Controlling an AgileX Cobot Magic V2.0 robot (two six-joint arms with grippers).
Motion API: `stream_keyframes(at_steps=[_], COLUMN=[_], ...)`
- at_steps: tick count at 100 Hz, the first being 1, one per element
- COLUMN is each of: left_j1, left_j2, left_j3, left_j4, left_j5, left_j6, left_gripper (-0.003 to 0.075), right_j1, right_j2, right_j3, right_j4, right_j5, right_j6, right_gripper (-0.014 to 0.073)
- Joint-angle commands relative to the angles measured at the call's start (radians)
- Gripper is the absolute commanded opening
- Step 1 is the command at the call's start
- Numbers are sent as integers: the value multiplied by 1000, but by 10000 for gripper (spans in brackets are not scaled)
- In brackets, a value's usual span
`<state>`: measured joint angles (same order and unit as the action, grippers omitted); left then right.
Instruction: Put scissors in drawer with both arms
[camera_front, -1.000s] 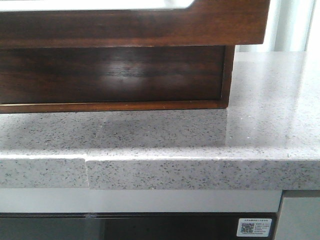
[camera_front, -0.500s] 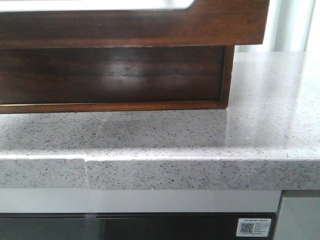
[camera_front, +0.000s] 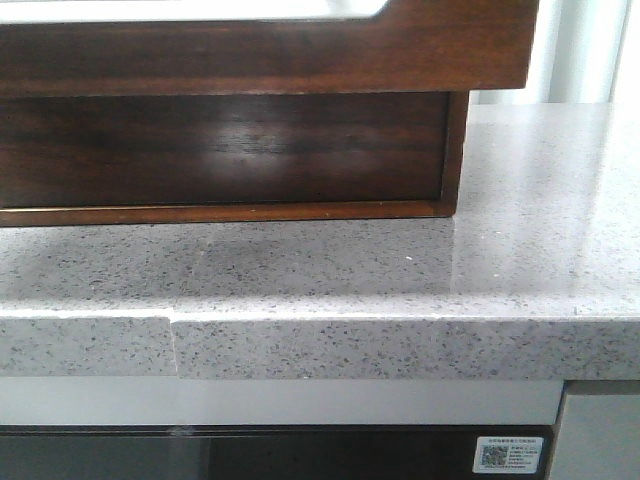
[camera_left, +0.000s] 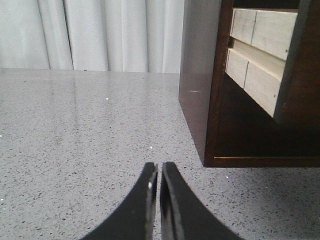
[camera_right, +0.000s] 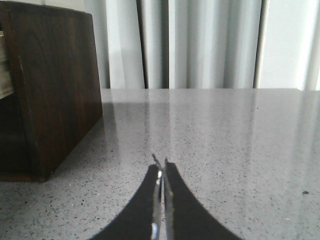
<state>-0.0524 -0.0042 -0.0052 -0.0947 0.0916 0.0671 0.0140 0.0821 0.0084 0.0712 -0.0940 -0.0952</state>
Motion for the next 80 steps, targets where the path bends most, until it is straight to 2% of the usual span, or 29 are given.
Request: stream_keyframes(at_steps=[1,15,80], left_j1=[2,2,2], left_j2=[-31,-31,-31], left_j3=[36,36,36], left_j4=[1,1,1], left_j5=[-81,-81,-79], left_j6=[-10,-10,-10], left_gripper=[-20,-20,-20], right_j1=[-6,-6,-9], right_j2=[-12,-117,-114], right_j3=[9,17,19], right_j4=[-143,-131,-138], right_j5=[-152,-40,-18], right_j6=[139,139,139], right_gripper=[-69,-69,-69])
